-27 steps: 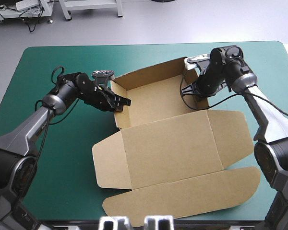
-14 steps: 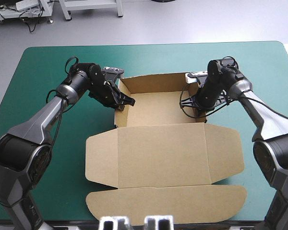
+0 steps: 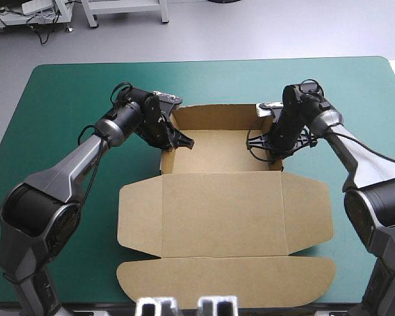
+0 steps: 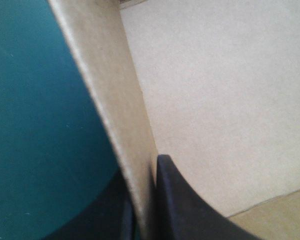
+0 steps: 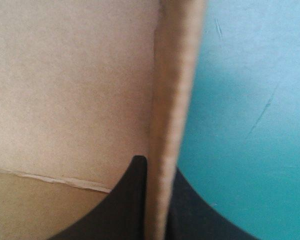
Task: Fold the box
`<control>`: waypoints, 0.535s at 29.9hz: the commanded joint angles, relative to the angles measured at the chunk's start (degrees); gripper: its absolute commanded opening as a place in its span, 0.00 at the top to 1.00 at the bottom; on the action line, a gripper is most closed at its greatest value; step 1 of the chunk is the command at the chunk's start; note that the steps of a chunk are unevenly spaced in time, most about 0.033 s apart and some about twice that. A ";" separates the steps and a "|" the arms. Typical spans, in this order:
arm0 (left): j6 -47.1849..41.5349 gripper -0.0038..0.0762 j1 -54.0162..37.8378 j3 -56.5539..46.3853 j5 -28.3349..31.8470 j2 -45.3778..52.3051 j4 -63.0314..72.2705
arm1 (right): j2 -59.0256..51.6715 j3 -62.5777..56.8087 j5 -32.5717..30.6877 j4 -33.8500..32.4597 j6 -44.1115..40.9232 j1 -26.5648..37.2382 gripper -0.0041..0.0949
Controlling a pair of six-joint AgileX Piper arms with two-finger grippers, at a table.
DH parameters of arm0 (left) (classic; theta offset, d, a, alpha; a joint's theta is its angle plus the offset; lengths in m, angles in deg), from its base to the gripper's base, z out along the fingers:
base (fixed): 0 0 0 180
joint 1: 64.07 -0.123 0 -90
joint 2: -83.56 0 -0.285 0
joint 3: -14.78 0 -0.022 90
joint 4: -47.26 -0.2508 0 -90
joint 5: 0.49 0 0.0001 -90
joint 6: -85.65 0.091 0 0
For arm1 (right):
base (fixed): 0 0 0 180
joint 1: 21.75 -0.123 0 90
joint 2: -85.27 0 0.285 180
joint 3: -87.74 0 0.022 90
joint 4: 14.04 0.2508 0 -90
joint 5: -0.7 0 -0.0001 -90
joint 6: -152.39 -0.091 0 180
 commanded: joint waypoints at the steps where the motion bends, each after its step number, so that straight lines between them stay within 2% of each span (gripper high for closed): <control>1: 2.66 0.96 2.49 0.46 -0.31 0.17 4.14 | -2.94 1.73 4.04 5.72 2.31 -0.85 0.98; 6: 3.60 0.96 2.38 0.46 -1.34 -0.04 4.19 | -2.94 1.73 2.04 2.55 3.62 -0.85 0.98; 11: 3.51 0.95 2.38 0.46 -5.19 -0.04 2.47 | -2.94 1.73 0.35 0.76 4.34 -0.73 0.96; 14: 4.01 0.86 2.28 0.46 -8.67 -0.04 1.56 | -2.94 1.73 -0.37 0.63 4.19 -0.73 0.88; 16: 4.01 0.79 1.91 0.46 -9.72 0.07 0.72 | -3.04 1.73 -0.37 1.75 4.19 -0.73 0.77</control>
